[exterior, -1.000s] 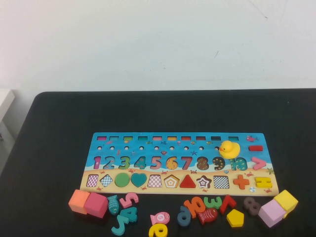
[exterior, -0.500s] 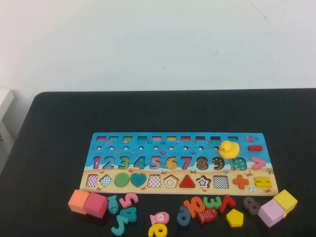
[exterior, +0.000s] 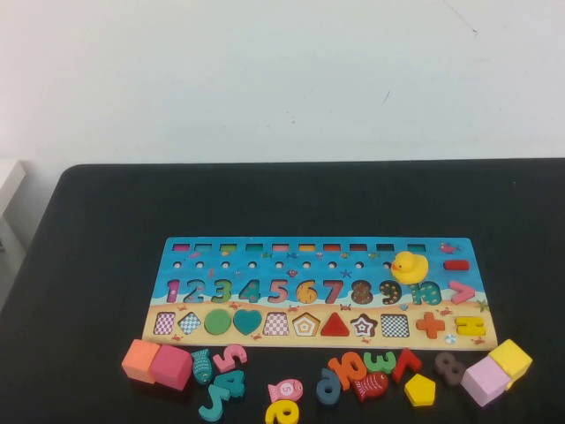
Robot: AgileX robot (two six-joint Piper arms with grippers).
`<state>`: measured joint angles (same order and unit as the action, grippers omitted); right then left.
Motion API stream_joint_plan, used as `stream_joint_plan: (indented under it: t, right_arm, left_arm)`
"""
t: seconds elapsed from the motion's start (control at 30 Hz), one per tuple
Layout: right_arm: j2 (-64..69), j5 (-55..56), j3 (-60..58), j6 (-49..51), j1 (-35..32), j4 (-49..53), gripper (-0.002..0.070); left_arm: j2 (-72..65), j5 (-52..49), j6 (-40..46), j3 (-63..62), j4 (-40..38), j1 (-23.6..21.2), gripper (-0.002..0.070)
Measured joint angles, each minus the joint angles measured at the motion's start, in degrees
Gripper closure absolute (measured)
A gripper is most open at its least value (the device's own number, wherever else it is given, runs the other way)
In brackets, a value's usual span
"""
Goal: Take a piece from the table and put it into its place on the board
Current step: Pick up the "Pentagon"
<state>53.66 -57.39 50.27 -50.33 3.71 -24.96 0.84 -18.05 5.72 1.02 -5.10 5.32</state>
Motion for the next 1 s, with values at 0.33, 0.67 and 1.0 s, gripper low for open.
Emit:
stream_joint_plan:
  t: [0.33,0.67,1.0]
  right_arm:
    - [22.3,-0.6,6.8,22.4,21.0,21.4,0.0657]
    - [43.9,2.6,14.2,39.4,30.4,29.5,0.0657]
    - [52.5,11.8,14.6,45.7,30.4,26.6,0.0345]
  left_arm:
    - [0.0,0.0,0.0,0.0,0.0,0.0,0.0678]
    - [0.0,0.0,0.0,0.0,0.0,0.0,0.0678]
    - [0.0,0.0,0.0,0.0,0.0,0.0,0.0678]
